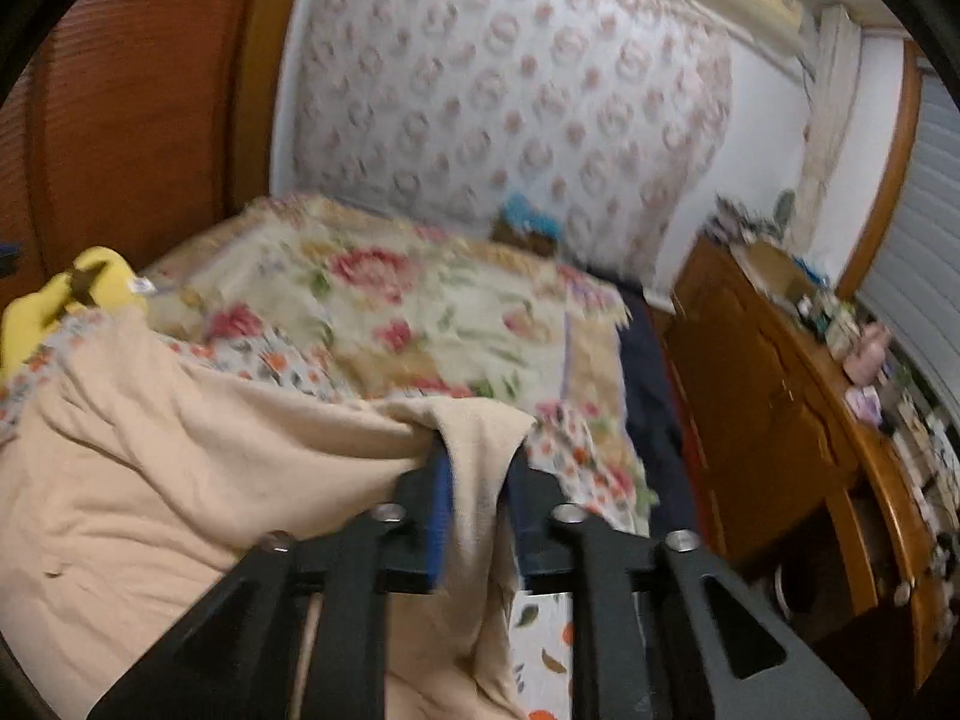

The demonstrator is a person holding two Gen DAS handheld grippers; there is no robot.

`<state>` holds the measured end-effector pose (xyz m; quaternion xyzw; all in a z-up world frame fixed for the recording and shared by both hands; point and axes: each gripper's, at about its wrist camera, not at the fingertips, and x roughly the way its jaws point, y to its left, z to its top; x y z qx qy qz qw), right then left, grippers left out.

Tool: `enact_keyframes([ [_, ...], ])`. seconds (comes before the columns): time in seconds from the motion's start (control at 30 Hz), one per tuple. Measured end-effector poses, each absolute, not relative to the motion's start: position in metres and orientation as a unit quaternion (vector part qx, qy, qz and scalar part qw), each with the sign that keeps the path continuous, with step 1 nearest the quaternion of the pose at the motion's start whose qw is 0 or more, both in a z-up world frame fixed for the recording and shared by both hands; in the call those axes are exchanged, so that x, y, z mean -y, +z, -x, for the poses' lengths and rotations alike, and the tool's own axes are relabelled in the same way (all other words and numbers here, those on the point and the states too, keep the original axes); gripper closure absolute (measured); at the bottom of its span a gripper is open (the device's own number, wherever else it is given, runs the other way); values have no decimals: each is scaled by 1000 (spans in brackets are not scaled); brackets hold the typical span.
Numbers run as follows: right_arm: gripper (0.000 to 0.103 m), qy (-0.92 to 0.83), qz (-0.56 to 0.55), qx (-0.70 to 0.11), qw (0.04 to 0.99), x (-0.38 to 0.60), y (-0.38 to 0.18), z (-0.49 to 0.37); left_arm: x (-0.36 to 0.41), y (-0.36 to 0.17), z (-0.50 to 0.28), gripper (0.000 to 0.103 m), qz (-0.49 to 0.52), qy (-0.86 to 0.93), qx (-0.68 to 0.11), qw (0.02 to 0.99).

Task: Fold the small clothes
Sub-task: 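Lay the shirt back onto the bed and open both grippers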

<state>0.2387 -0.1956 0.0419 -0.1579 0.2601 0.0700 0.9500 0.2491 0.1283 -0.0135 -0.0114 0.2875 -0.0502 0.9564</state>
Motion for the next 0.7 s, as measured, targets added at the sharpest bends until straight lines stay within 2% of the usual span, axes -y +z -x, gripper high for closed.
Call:
enact_keyframes([
  [0.07, 58, 63, 145, -267, 951, 196, 45, -244, -126, -21, -245, 24, 8, -61, -305, 950],
  [0.13, 51, 62, 133, -268, 952, 202, 50, -245, -121, -27, -233, 18, 5, -70, -306, 950],
  [0.43, 50, 97, 89, -291, 948, 230, 19, -202, -89, -57, -205, 18, -5, -123, -366, 922],
  [0.7, 50, 132, 37, -349, 927, 248, -7, -176, -74, -97, -193, 18, -14, -134, -419, 898],
])
